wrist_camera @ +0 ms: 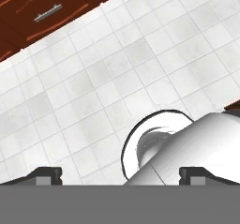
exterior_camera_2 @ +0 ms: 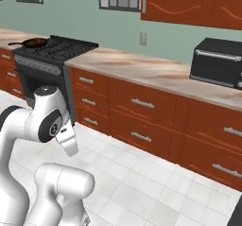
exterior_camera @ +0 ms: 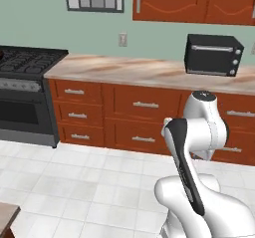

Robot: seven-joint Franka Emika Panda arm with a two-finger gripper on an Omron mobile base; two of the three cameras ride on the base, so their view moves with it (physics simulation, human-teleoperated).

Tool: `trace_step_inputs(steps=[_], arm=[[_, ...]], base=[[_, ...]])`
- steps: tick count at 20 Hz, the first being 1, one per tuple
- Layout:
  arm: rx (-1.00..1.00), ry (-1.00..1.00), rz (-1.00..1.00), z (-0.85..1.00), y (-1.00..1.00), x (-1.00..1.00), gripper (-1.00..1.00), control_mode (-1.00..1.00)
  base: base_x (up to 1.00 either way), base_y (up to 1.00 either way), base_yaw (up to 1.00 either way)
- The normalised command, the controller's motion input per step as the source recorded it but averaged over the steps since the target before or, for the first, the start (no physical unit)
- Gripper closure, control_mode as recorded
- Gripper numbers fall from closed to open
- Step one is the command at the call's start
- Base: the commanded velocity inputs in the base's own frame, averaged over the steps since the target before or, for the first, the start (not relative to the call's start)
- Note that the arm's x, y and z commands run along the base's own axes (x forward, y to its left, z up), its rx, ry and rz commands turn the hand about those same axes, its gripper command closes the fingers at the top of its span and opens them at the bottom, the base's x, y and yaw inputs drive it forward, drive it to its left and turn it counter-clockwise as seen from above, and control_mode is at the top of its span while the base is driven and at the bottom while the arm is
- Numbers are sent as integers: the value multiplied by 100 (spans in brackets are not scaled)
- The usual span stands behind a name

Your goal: Take the chicken drumsticks from the pan and place one on each plate on the dining counter.

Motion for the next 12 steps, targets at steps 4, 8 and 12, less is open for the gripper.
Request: trace_step_inputs(steps=[4, 8, 12], arm=[[0, 0, 0, 0, 0, 0, -100, 100], [0, 0, 0, 0, 0, 0, -100, 100], [0, 0, 0, 0, 0, 0, -100, 100]], base=[[100, 39, 5], [100, 82, 0], [100, 82, 4]])
